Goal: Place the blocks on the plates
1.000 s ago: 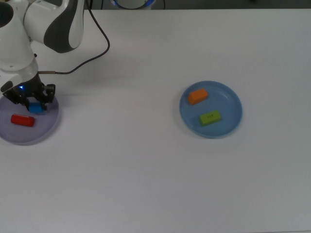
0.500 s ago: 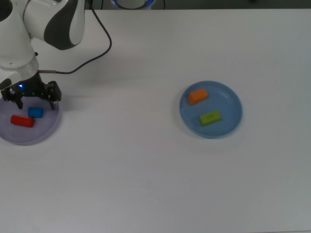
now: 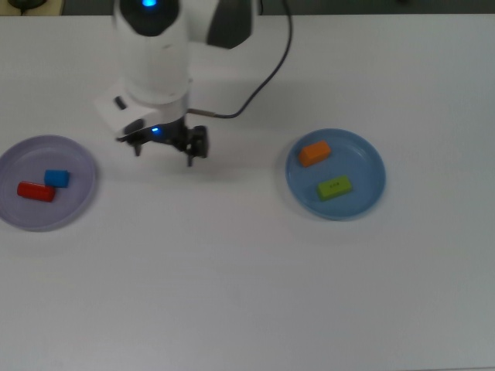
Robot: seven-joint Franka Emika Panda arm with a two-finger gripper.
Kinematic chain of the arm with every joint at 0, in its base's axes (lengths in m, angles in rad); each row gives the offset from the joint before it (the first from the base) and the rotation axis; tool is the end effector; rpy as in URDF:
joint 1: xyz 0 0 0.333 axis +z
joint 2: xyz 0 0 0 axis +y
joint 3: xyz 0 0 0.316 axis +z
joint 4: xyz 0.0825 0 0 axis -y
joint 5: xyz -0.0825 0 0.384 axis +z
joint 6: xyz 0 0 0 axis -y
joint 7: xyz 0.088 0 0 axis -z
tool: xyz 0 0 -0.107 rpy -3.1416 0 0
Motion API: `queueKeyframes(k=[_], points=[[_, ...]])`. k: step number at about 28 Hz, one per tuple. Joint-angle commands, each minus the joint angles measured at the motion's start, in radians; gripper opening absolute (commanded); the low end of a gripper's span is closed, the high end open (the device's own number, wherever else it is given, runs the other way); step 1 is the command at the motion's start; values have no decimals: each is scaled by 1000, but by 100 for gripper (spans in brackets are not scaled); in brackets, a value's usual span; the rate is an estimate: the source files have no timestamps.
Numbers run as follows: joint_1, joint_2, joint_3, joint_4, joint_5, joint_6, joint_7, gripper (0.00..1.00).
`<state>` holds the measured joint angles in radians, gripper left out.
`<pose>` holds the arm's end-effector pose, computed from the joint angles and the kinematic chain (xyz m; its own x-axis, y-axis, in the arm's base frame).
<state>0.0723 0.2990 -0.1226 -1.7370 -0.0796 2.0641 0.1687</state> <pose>0.6423 -0.0303 0.4093 0.9839 -0.1731 0.0451 -0.1768 -0.9791 0.1009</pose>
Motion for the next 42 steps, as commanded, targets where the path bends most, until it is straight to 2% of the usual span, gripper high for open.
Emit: queueKeyframes(k=[1,2,4,8,11,14,21,34,42], points=[[-12,-26,26,86,-20,-166,72,100],[-11,-27,30,120,-17,-246,58,100],[-12,-43,34,145,-11,-298,42,100],[-12,-110,32,151,11,-323,-9,100],[-11,-135,34,162,23,-346,-5,100],[-2,-150,34,200,9,-401,-6,100],[-2,-155,32,264,23,-424,-9,100],[-2,-219,29,280,21,-427,-60,100],[-3,-224,26,280,23,-447,-83,100]])
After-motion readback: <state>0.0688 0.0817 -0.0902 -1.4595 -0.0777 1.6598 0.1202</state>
